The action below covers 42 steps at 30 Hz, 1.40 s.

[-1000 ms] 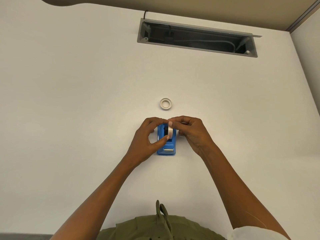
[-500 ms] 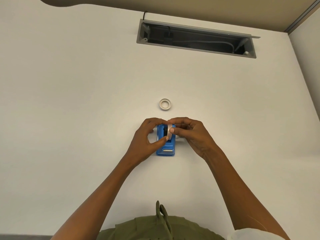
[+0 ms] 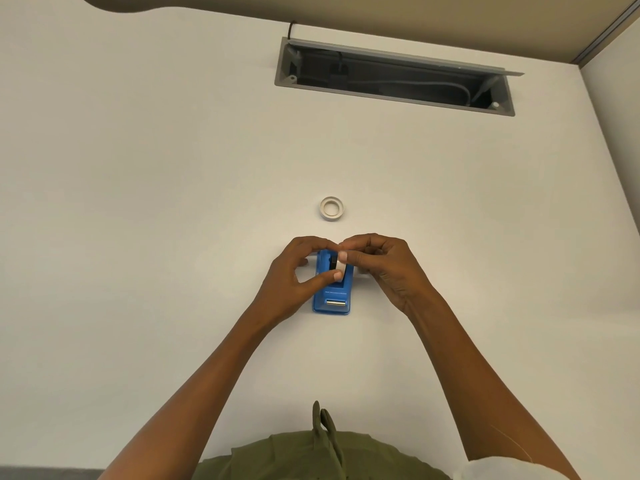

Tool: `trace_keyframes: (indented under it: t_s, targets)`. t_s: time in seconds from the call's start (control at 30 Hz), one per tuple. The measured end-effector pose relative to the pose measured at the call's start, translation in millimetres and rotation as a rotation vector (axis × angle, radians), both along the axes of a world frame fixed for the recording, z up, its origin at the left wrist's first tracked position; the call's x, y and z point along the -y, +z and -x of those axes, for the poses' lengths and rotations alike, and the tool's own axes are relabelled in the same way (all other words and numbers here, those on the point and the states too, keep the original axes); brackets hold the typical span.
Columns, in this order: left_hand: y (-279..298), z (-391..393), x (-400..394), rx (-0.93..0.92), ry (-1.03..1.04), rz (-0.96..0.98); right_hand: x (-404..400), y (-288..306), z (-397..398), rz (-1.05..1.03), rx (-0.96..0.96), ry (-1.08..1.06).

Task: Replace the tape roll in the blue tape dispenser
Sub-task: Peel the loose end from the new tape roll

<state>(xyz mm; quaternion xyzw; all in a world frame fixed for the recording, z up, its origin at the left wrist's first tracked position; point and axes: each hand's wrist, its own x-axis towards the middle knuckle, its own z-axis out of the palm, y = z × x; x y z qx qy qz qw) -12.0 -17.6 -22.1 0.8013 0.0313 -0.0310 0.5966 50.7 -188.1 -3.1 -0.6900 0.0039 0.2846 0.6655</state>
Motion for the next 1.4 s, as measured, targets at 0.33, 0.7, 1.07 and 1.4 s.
trace_keyframes:
  t_s: [0.33,0.7,1.07,1.4]
  targets:
    - [-5,4,0,0.013,-0.017,-0.019,0,-1,0,-0.002,-0.012,-0.050]
    - [-9,2,1,0.051,0.024,-0.059,13,0,9,0.128,0.157,0.155]
    - [-5,1,0,0.019,0.002,-0.045,-5,0,15,0.144,0.130,-0.003]
    - [-8,0,0,-0.005,0.007,-0.027,-8,5,13,0.140,0.109,-0.033]
